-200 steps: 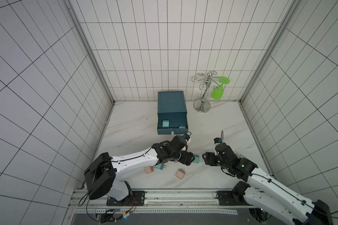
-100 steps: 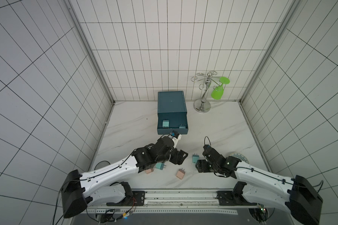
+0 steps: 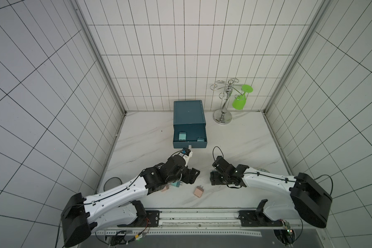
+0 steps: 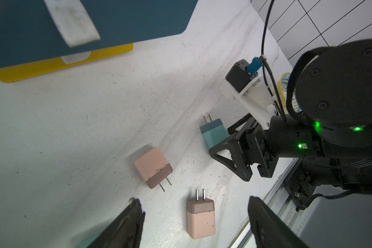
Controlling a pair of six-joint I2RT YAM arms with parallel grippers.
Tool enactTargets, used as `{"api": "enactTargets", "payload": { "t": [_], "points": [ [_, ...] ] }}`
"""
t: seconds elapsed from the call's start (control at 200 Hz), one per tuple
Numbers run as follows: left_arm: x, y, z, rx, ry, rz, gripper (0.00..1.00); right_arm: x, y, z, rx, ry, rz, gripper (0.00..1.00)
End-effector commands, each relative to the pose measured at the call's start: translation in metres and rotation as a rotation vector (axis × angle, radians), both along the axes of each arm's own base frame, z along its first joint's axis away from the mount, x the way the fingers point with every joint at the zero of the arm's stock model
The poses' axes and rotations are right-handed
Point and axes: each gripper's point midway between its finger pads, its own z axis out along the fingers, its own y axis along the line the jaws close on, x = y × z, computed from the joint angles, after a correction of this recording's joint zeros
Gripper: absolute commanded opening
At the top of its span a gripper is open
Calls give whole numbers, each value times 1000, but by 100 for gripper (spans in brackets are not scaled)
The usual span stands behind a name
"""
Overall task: Place the plugs into the drawer by color
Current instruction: Pick up the plug from the center of the board.
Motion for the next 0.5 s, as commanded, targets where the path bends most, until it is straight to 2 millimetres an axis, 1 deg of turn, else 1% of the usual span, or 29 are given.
{"api": "enactTargets", "payload": {
  "t": [0.0, 0.135, 0.22, 0.265, 0.3, 0.365, 0.41, 0.47, 0.495],
  "points": [
    [2, -4, 4, -6, -10, -12, 79, 15, 9, 5, -20, -46, -2, 77],
    [2, -5, 1, 2, -2, -12, 78, 16, 13, -4, -45, -19, 7, 64],
    [3, -4, 2, 2, -6, -9, 79, 12, 14, -11, -58, 15, 11, 46],
    [3, -3, 2, 3, -9, -4, 78, 10, 14, -12, -57, 22, 15, 39],
    [3, -3, 2, 4, -10, -1, 79, 10, 12, -12, -64, 21, 11, 35],
    [4, 0, 5, 1, -16, 14, 78, 11, 10, -8, -63, 16, 19, 33],
    [5, 2, 7, -1, -21, 27, 78, 9, 13, -2, -33, 29, 33, 30],
    [9, 10, 11, -4, -31, 72, 78, 7, 22, 14, 38, 39, 66, 26],
    [10, 14, 14, -11, -37, 86, 77, 6, 26, 26, 71, 39, 83, 24]
  ]
}}
